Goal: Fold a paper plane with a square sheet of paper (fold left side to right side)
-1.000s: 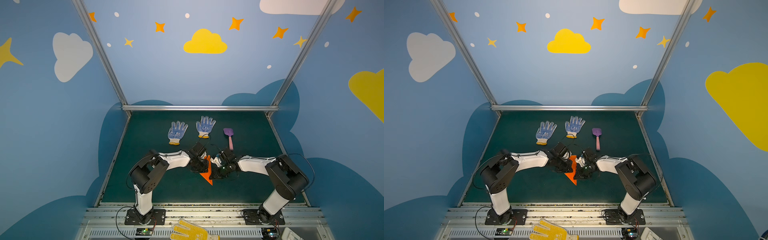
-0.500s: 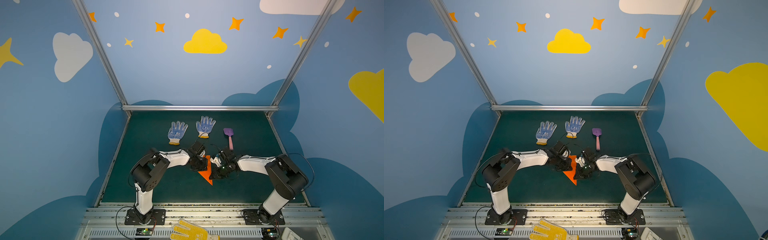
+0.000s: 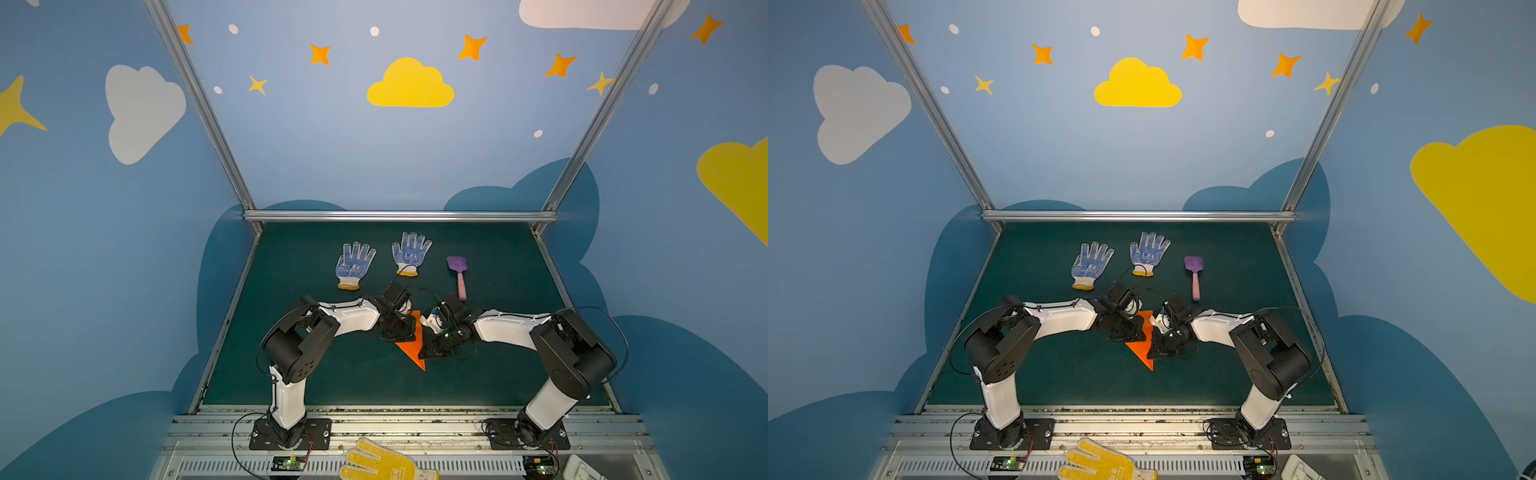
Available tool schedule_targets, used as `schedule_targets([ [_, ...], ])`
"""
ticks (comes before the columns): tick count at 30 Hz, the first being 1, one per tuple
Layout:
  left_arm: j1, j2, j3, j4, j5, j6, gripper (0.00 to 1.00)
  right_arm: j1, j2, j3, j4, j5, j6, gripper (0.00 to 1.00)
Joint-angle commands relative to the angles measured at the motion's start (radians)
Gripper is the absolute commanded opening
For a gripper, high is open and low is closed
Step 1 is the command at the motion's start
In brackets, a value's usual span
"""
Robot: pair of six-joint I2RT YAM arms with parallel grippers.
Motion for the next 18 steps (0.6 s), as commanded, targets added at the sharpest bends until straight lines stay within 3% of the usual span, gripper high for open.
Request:
schedule_targets([
  [1, -0.005, 0.005, 0.035, -0.005, 0.010, 0.016, 0.04, -0.001, 0.026, 0.006, -0.070, 0.040, -0.019, 0.00],
  [11, 0.022, 0.060, 0.034, -0.033, -0.042, -0.006, 0.04, -0.001, 0.015, 0.017, -0.085, 0.037, -0.026, 0.00],
  [18, 0.034, 0.060, 0.021, -0.054, -0.075, -0.024, 0.04, -0.001, -0.063, 0.060, -0.161, 0.046, -0.044, 0.22],
])
